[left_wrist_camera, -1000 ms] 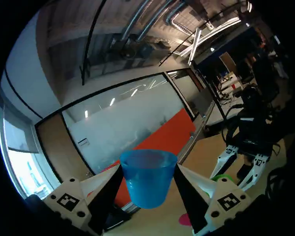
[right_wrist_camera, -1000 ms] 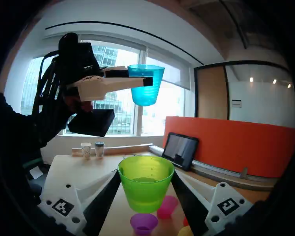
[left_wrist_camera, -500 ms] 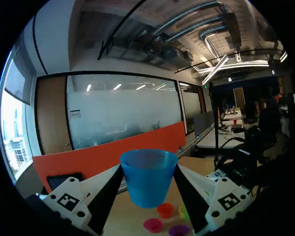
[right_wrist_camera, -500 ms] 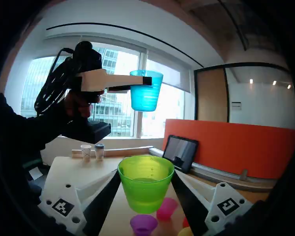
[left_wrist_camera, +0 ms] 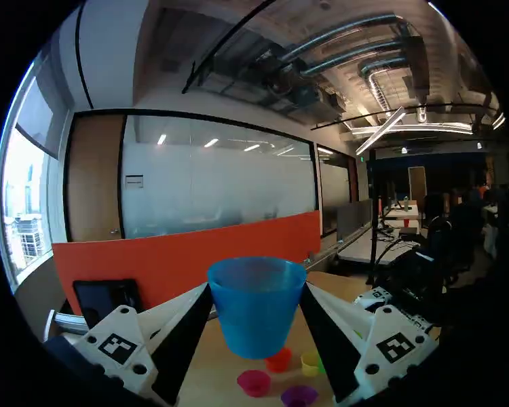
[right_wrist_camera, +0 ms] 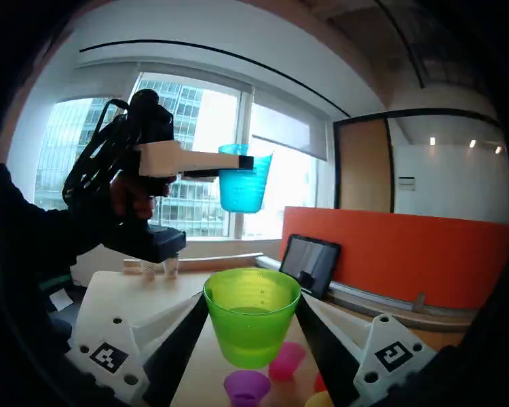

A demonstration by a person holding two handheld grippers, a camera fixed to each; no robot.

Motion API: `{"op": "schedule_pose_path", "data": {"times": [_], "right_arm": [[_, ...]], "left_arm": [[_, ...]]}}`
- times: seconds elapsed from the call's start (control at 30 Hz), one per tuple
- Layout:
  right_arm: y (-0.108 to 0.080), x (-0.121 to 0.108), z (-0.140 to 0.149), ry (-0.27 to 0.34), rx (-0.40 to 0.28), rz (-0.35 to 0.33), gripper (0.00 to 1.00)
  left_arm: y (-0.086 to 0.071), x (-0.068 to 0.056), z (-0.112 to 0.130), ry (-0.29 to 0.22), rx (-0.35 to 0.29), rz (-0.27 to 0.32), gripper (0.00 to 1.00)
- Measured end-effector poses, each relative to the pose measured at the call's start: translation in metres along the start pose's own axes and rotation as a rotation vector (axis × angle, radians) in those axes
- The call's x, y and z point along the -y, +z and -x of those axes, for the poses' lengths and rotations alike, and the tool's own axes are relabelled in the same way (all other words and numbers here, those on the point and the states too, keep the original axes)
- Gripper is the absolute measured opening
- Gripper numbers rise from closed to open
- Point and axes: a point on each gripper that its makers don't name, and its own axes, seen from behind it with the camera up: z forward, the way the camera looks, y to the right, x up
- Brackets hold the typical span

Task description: Pour water

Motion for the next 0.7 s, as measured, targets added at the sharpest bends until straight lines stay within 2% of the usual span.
{"op": "schedule_pose_path", "data": {"times": [0.4, 0.7], "right_arm": [[-0.021, -0.024, 0.006, 0.007, 0.035, 0.055, 0.9], [-0.044, -0.044, 0.01, 0.014, 0.058, 0.103, 0.9]], "left_arm": [[-0.016, 0.01, 0.051, -0.022, 0.042, -0.025, 0.86], [-0.028, 0.011, 0.092, -0.015, 0.09, -0.039, 0.86]]}}
